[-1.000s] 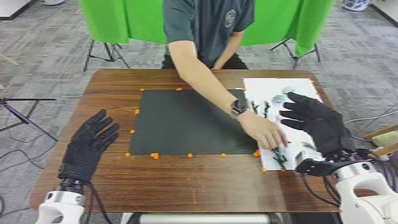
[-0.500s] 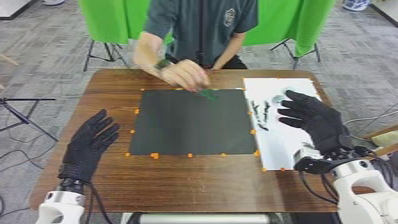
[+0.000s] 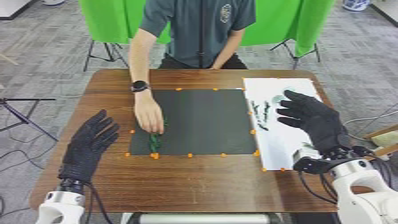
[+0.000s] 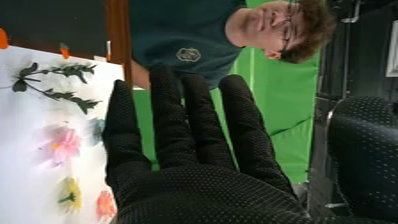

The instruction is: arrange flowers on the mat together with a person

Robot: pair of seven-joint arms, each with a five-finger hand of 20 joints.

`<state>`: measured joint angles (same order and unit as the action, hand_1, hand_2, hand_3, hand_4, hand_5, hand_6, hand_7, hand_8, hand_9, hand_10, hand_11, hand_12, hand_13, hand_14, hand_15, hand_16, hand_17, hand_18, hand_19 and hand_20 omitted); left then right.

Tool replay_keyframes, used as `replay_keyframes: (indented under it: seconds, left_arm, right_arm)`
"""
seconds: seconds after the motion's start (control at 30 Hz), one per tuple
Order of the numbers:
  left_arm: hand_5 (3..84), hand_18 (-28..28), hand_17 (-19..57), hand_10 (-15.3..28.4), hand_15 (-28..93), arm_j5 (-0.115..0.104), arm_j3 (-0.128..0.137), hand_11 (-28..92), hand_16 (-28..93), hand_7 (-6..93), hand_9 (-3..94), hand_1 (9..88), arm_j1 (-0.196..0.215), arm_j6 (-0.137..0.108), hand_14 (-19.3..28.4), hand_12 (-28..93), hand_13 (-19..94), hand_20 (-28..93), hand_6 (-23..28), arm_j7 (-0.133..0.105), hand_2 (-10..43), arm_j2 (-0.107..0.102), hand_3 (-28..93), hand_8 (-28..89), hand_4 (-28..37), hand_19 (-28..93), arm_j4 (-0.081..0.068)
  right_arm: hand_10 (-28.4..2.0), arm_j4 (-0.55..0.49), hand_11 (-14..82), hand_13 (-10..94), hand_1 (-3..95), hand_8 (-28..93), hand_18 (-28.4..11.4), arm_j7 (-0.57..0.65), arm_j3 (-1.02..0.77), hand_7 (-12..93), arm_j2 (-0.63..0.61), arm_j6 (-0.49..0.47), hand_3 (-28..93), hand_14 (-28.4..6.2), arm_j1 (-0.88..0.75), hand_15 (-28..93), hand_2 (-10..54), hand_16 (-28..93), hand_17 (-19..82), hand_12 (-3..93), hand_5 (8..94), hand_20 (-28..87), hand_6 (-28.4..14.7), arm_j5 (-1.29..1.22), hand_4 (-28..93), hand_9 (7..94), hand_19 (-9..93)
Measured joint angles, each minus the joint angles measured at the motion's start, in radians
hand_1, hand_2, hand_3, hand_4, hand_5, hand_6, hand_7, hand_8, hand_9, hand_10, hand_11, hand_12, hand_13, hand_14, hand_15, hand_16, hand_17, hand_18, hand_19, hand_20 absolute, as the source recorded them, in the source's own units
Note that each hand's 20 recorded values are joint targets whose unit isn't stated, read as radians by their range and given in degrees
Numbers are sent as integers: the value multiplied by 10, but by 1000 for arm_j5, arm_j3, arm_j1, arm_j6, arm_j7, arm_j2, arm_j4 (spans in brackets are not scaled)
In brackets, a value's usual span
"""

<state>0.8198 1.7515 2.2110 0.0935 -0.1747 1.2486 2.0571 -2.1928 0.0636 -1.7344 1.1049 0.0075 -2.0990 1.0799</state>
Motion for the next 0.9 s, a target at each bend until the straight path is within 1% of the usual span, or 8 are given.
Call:
replay_keyframes:
  seconds: [0.37,0.53,0.6,0.67,0.7,0.8,0.83,0.9]
  left_arm:
    - [282,211,-94,114,252,0,1,236,22,235,240,293,-1,3,137,156,222,109,29,2,2,0,689,-115,-221,435,-2]
    - [282,211,-94,113,253,0,1,237,22,235,240,293,-1,4,137,156,221,109,28,2,2,0,689,-115,-222,435,-3]
    - [282,211,-94,113,252,0,1,237,22,234,240,293,-1,4,138,156,222,109,29,1,1,0,690,-115,-221,435,-3]
    - [282,211,-94,113,252,0,1,237,22,234,240,293,-1,4,138,156,222,109,28,1,1,0,690,-115,-221,434,-3]
    - [282,211,-94,113,252,0,1,237,22,235,240,293,-1,4,138,156,222,109,28,1,1,0,690,-115,-221,435,-3]
    - [282,211,-94,113,252,0,2,236,22,235,240,293,-1,4,137,156,222,109,28,1,0,-1,692,-115,-222,434,-3]
    - [282,211,-94,113,252,0,2,235,22,235,240,293,-1,4,137,155,223,109,28,1,0,-1,691,-115,-222,434,-3]
    - [282,211,-94,113,252,0,3,235,22,235,240,293,0,4,137,156,223,109,28,0,0,-1,692,-115,-223,434,-3]
  right_arm:
    - [-157,3,148,356,97,-93,-231,0,2,165,-2,-4,790,-142,4,279,140,240,64,230,379,272,-67,0,-283,384,485]
    - [-156,3,159,373,129,-93,-230,-3,-3,169,-5,-3,801,-140,3,318,87,227,70,227,379,274,-67,1,-280,395,494]
    - [-151,3,201,392,174,-98,-225,-6,-6,185,-7,-3,789,-131,3,370,19,208,88,229,381,283,-67,3,-280,408,521]
    - [-138,3,289,424,230,-123,-214,-7,-7,238,-10,1,762,-116,3,462,-65,176,127,236,393,302,-70,12,-282,426,589]
    - [-129,3,334,445,255,-132,-209,-7,-6,260,-13,7,743,-110,3,511,-83,164,148,239,407,315,-72,24,-282,439,619]
    - [-140,0,448,511,361,-151,-191,1,1,325,-32,62,643,-108,5,640,-95,162,227,272,453,355,-63,129,-283,495,731]
    - [-142,-2,460,519,382,-153,-189,9,6,335,-44,99,619,-109,6,654,-95,164,235,279,462,358,-61,190,-283,505,745]
    - [-145,-6,494,555,470,-156,-184,43,15,366,-73,187,490,-107,7,698,-95,179,265,300,499,369,-54,315,-283,542,786]
